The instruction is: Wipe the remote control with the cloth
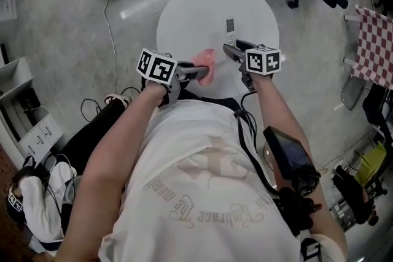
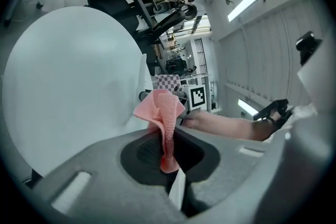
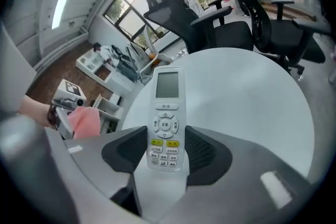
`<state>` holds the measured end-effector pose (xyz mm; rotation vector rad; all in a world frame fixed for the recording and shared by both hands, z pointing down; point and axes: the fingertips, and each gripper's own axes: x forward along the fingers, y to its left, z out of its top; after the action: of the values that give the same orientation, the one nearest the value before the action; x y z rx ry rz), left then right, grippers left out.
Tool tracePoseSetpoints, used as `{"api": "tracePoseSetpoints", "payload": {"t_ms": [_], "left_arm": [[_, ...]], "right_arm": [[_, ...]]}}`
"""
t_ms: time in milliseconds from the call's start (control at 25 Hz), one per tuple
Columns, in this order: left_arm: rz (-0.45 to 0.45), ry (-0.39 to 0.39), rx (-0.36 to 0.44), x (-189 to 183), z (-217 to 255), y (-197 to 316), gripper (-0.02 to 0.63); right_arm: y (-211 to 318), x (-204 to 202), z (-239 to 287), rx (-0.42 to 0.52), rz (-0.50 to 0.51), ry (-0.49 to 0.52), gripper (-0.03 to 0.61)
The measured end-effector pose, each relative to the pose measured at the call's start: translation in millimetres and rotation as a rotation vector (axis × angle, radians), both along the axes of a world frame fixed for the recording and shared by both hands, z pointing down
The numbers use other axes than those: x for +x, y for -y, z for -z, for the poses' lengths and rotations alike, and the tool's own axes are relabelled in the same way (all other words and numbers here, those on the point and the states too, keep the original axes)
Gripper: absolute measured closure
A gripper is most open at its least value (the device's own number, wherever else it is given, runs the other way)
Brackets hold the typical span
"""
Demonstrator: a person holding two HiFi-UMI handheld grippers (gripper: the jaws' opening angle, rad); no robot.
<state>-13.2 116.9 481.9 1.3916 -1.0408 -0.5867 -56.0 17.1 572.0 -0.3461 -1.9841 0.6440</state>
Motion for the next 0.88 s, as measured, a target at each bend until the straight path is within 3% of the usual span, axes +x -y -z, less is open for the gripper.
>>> {"api": "tracePoseSetpoints", "payload": {"t_ms": [440,680,880], "left_arm": [[0.075,0.082,-0.076,-25.6,-16.8,-22.8,0.592],[0.101,0.158,-0.1,-34.9,-20.3,-28.7,0.592],[0.1,0.21,-0.096,-35.1,-14.7,-26.4,0.592]], "right_arm": [[7.3,0.3,-46.9,0.309,0.191,-0.21,0.344],[11.5,-1.0,-50.5,0.374,0.211,-0.214,0.339],[17.5,-1.1,-36.2,0.365,0.144,-0.151,0.344]]}}
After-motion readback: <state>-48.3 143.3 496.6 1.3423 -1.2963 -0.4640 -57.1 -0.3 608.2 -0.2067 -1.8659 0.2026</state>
